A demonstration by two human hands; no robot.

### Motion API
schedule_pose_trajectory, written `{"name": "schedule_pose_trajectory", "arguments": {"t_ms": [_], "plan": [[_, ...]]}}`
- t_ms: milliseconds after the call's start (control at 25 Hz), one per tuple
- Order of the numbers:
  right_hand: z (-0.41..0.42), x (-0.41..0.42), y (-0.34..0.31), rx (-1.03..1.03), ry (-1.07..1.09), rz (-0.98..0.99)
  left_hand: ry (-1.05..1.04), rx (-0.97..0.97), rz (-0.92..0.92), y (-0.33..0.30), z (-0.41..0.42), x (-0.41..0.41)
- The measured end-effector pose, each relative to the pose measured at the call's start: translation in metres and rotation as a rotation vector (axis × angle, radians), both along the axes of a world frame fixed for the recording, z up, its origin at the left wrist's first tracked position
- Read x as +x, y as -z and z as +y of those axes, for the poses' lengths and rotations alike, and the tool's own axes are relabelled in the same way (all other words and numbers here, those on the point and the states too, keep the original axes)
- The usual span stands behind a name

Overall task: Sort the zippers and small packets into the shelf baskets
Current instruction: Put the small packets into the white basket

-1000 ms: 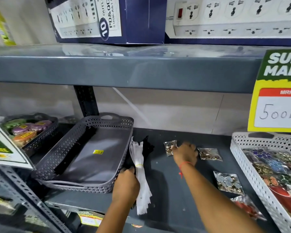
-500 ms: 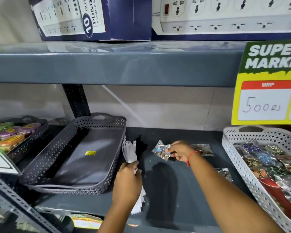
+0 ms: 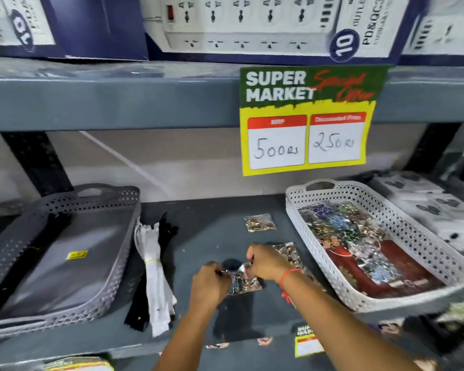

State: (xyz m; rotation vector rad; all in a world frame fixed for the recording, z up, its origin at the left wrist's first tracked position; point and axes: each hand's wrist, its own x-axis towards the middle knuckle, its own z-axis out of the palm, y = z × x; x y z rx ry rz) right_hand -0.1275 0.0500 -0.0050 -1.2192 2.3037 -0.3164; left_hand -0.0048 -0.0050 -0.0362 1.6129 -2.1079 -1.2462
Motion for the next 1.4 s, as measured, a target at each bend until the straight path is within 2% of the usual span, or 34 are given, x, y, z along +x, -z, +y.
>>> {"name": "schedule_pose_trajectory", "arguments": {"t_ms": [80, 280, 360, 440, 520, 600, 760, 840, 960, 1040, 1160, 1280, 1360, 1400], "plan": [[0.004, 0.0, 0.005, -0.055, 0.036, -0.031, 0.019, 0.064, 0.022, -0.005, -0.005, -0.001], [0.017, 0.009, -0.002, -0.228, 0.195, -0.348, -0.071, 0.373, 0.337, -0.011, -0.011, 0.002], [0.027, -0.002, -0.022, -0.3, 0.22, -0.386, -0.072, 0.454, 0.462, -0.015, -0.008, -0.002], [0.045, -0.029, -0.05, -0.409, 0.246, -0.372, -0.045, 0.461, 0.512, -0.019, -0.001, -0.016], [0.069, -0.071, -0.073, -0.552, 0.377, -0.346, 0.009, 0.384, 0.456, -0.018, 0.011, -0.033], [0.098, -0.115, -0.078, -0.591, 0.534, -0.38, 0.084, 0.234, 0.359, -0.013, 0.022, -0.053], [0.123, -0.156, -0.043, -0.229, 0.576, -0.424, 0.297, -0.149, 0.038, -0.007, 0.019, -0.083], [0.116, -0.16, -0.025, -0.122, 0.553, -0.38, 0.377, -0.204, -0.065, -0.008, 0.016, -0.094], [0.104, -0.167, -0.006, -0.066, 0.447, -0.12, 0.473, -0.227, -0.231, -0.011, 0.012, -0.107], [0.102, -0.168, 0.0, -0.01, 0.389, 0.015, 0.458, -0.192, -0.265, -0.014, 0.01, -0.111], [0.102, -0.166, -0.001, -0.02, 0.383, 0.053, 0.416, -0.04, -0.214, -0.022, 0.009, -0.114], [0.094, -0.154, -0.012, -0.322, 0.48, 0.036, 0.285, 0.218, 0.005, -0.035, 0.002, -0.105], [0.082, -0.137, -0.024, -0.569, 0.511, -0.145, 0.219, 0.368, 0.158, -0.047, -0.007, -0.098], [0.076, -0.126, -0.031, -0.61, 0.452, -0.255, 0.224, 0.414, 0.222, -0.055, -0.01, -0.095]]}}
